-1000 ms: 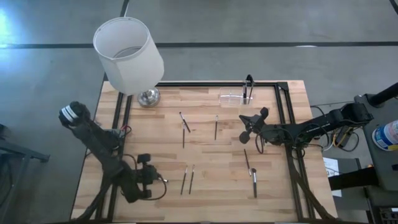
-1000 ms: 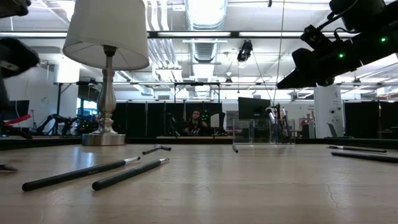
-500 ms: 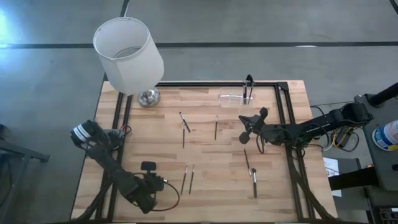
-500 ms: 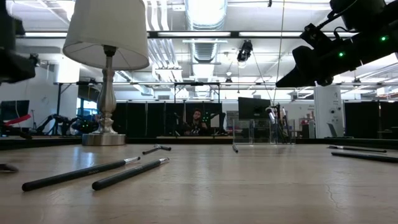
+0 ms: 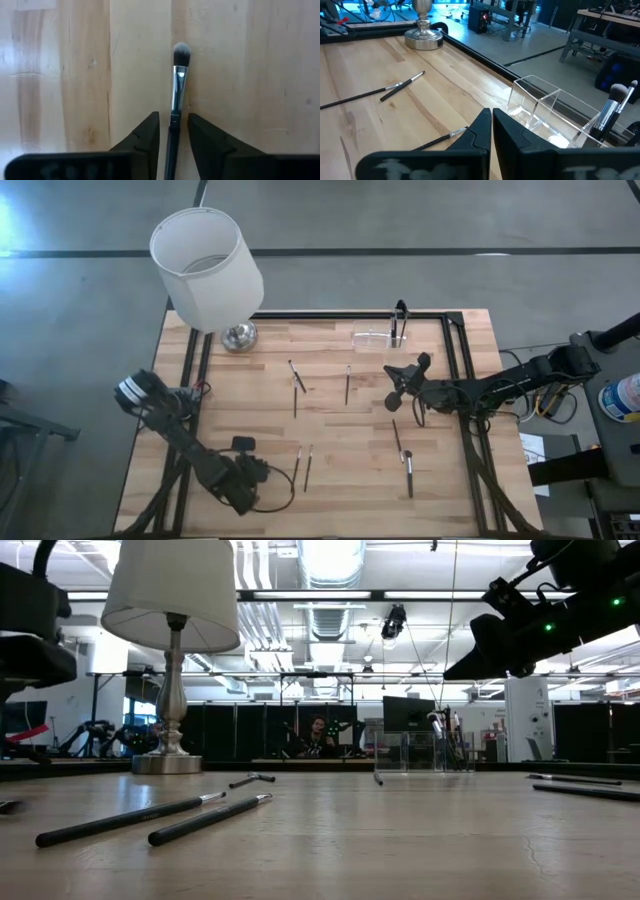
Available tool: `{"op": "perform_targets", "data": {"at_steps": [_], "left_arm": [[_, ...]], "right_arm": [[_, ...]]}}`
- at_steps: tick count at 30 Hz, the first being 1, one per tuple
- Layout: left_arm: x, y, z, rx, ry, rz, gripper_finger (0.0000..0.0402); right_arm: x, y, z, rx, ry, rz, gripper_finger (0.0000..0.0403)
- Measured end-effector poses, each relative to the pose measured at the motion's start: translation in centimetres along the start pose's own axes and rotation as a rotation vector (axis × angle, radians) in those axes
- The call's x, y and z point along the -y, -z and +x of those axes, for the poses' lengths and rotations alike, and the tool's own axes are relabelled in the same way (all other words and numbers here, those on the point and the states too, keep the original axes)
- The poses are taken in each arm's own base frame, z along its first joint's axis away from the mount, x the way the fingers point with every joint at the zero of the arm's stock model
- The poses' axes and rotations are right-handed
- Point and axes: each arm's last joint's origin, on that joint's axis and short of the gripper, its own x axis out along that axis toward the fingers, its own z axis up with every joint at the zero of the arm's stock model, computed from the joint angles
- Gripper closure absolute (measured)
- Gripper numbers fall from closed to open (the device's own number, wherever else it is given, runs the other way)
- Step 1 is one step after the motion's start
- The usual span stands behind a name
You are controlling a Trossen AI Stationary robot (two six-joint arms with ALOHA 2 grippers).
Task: Put items in baskets/containers
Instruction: Put the foundation brush into the transparent organizer
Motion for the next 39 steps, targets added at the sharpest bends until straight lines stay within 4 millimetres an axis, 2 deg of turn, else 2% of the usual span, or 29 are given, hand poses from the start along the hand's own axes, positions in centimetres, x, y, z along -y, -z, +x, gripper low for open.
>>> {"op": "perform_targets", "data": {"at_steps": [4, 10, 18, 24, 32, 39], "left_arm": [[-0.2, 0.4, 0.4, -0.013, 0.0, -0.018, 0.0326], [-0.1, 0.5, 0.5, -0.023, 0.021, -0.018, 0.0388], [-0.3, 0.1, -0.2, 0.055, 0.029, -0.008, 0.0392], [-1.0, -0.4, -2.0, 0.203, 0.016, -0.046, 0.0395], [-1.8, -0.5, -2.1, 0.407, -0.023, -0.046, 0.0398], [-3.7, -0.7, -1.9, 0.737, -0.021, -0.09, 0.0399]], "right_arm": [[0.0, 0.0, 0.0, 0.002, 0.0, -0.001, 0.0391], [0.0, -0.1, 0.0, 0.006, -0.001, 0.003, 0.0391], [0.0, -0.1, 0.0, 0.006, -0.006, 0.003, 0.0391], [-0.1, -0.1, 0.0, 0.006, -0.026, 0.006, 0.0391], [-0.3, -0.4, 0.0, 0.023, -0.088, 0.033, 0.0391], [-1.8, -0.5, 0.7, 0.091, -0.218, 0.043, 0.0391]]}}
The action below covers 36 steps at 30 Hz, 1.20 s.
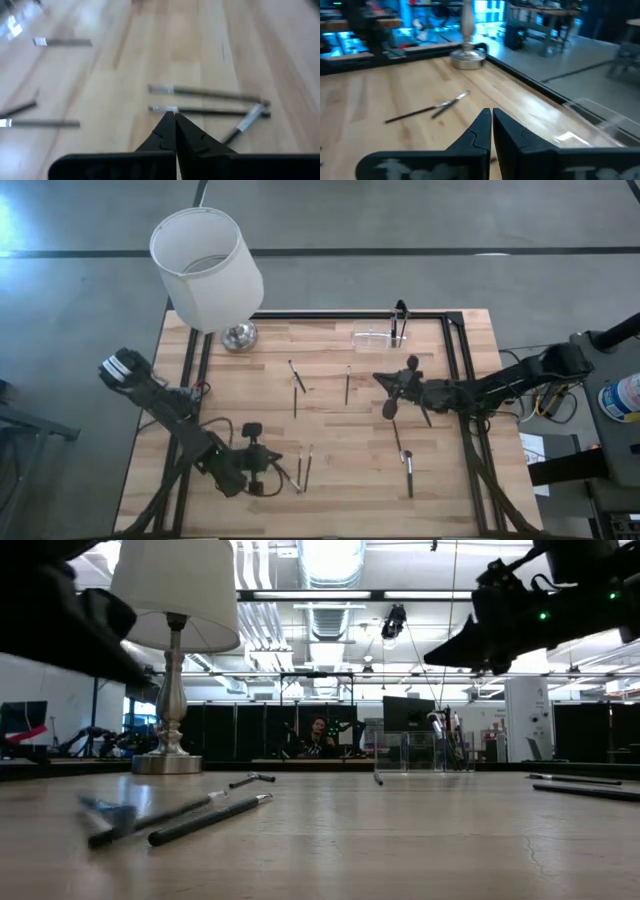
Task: Put items in baskets/containers
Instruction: Put the foundation brush into the transparent organizer
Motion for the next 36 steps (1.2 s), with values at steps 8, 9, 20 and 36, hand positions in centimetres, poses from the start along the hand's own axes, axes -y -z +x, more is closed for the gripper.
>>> {"op": "perform_targets", "data": {"at_steps": [8, 9, 20, 36], "left_arm": [[-3.6, 2.1, 0.6, 0.085, 0.078, -0.063, 0.04], [-3.6, 2.2, 0.6, 0.066, 0.098, -0.05, 0.04], [2.1, 0.3, 3.1, -0.143, 0.231, 0.156, 0.0371], [8.2, -1.3, 7.5, -0.332, 0.326, 0.347, 0.0329]], "right_arm": [[-2.2, 2.0, 2.7, 0.047, -0.155, -0.063, 0.0391], [-2.6, 2.2, 3.0, 0.039, -0.174, -0.075, 0.0391], [-6.5, 2.0, 6.9, -0.126, -0.289, -0.242, 0.0391], [-8.2, 1.6, 7.2, -0.151, -0.323, -0.307, 0.0391]]}}
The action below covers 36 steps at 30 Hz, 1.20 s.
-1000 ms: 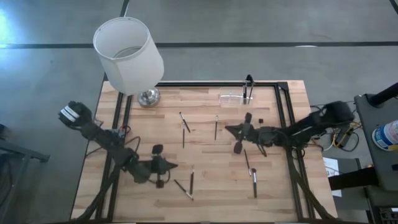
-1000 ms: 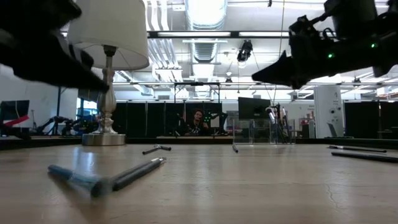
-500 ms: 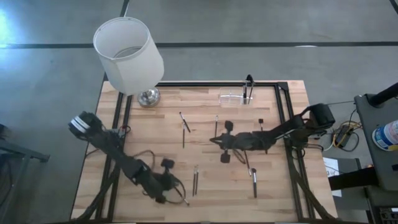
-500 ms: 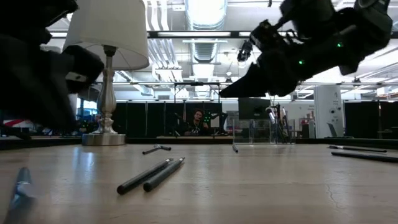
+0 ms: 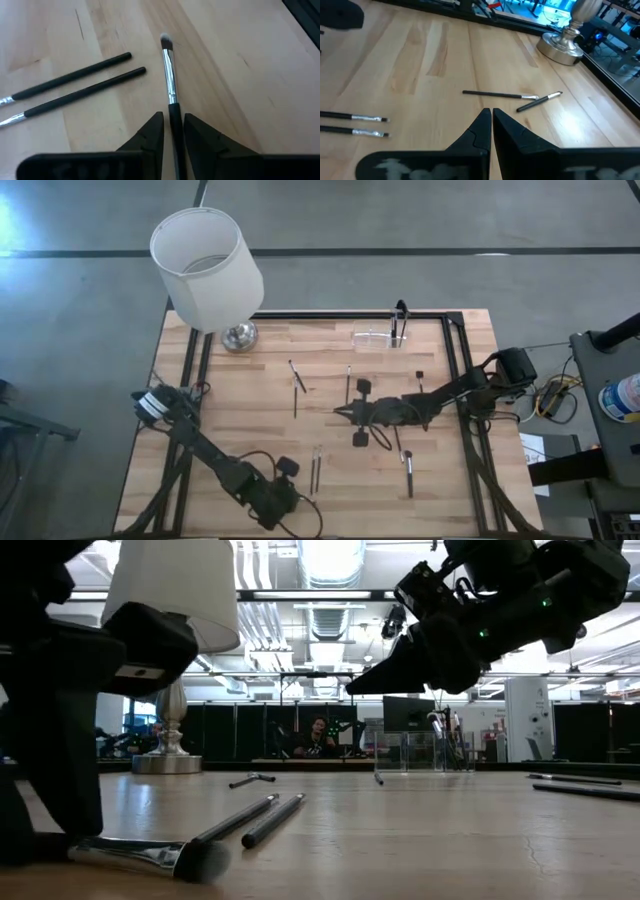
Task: Put items in baskets/containers
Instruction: Put the foundation brush into the transparent organizer
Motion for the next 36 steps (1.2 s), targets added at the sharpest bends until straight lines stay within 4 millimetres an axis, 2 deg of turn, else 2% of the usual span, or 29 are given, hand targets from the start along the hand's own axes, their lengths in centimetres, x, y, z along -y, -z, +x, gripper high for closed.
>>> {"op": "perform_targets", "data": {"at_steps": [8, 13, 15, 21, 24, 28, 36], "left_arm": [[-1.2, 0.6, 1.1, -0.071, 0.021, -0.076, 0.0335], [-1.4, 1.0, 1.2, -0.084, 0.008, -0.067, 0.0375], [-1.6, 1.4, 1.2, -0.098, -0.02, -0.073, 0.039], [-2.0, 3.0, 0.9, -0.082, -0.093, -0.134, 0.0391], [-2.2, 3.7, 0.3, -0.011, -0.109, -0.172, 0.0392], [-2.7, 4.9, -0.4, 0.1, -0.121, -0.232, 0.0393], [-3.6, 7.1, -1.1, 0.192, -0.162, -0.312, 0.0395]], "right_arm": [[0.0, 0.0, 0.0, 0.002, 0.001, 0.001, 0.0391], [0.0, 0.0, 0.0, 0.002, 0.001, 0.004, 0.0391], [0.0, 0.0, 0.0, 0.001, 0.0, 0.004, 0.0391], [-0.6, -0.1, -0.2, 0.008, -0.021, 0.01, 0.0391], [-1.7, -0.3, -0.3, 0.018, -0.069, 0.036, 0.0391], [-4.2, -0.4, 0.0, 0.015, -0.159, 0.043, 0.0391], [-9.1, 0.0, 4.0, -0.057, -0.227, 0.074, 0.0379]]}}
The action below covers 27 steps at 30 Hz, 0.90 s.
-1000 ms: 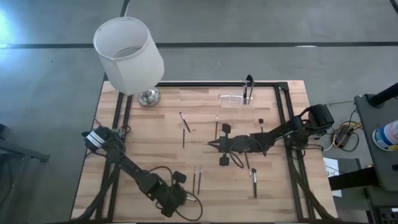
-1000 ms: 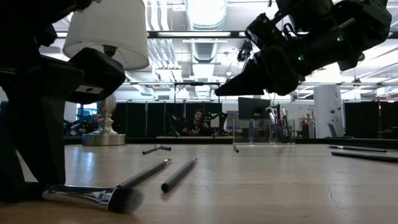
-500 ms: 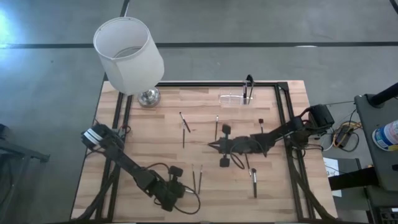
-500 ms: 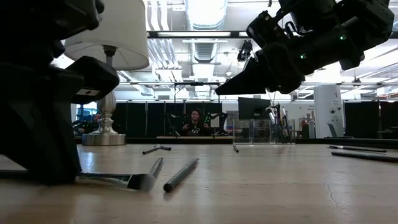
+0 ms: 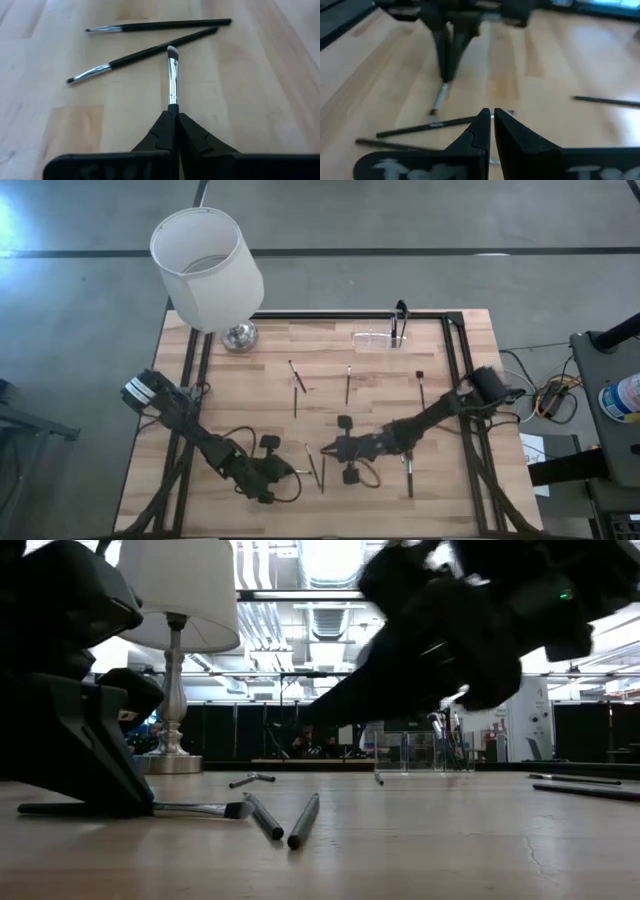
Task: Put items in baskets/containers
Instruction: Put the foundation brush into the transparent organizer
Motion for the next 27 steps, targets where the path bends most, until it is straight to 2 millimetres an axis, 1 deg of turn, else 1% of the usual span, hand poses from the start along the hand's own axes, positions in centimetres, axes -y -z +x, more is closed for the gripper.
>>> {"op": "perform_targets", "data": {"at_steps": [5, 8, 10, 14, 17, 22, 27], "left_arm": [[0.0, -0.1, 0.0, 0.027, -0.025, 0.014, 0.0395], [0.0, -0.3, 0.0, 0.041, -0.039, 0.025, 0.0396], [0.0, -0.3, 0.0, 0.048, -0.046, 0.024, 0.0399], [0.0, -0.4, 0.0, 0.061, -0.062, 0.02, 0.0399], [-0.1, -0.4, 0.0, 0.071, -0.071, 0.016, 0.0399], [-0.1, -0.4, 0.0, 0.074, -0.077, 0.003, 0.0399], [-0.3, -0.4, 0.1, 0.078, -0.089, -0.003, 0.04]], "right_arm": [[-1.3, -0.4, 3.1, -0.125, 0.003, 0.002, 0.0344], [-1.8, -0.8, 4.4, -0.187, -0.001, -0.014, 0.032], [-2.0, -1.0, 4.9, -0.226, -0.022, -0.022, 0.0304], [-2.3, -1.6, 5.3, -0.245, -0.035, -0.019, 0.0279], [-2.4, -1.8, 5.4, -0.252, -0.064, -0.003, 0.0268], [-2.7, -2.1, 5.4, -0.271, -0.149, 0.054, 0.0264], [-2.9, -3.1, 5.5, -0.313, -0.137, 0.126, 0.0264]]}}
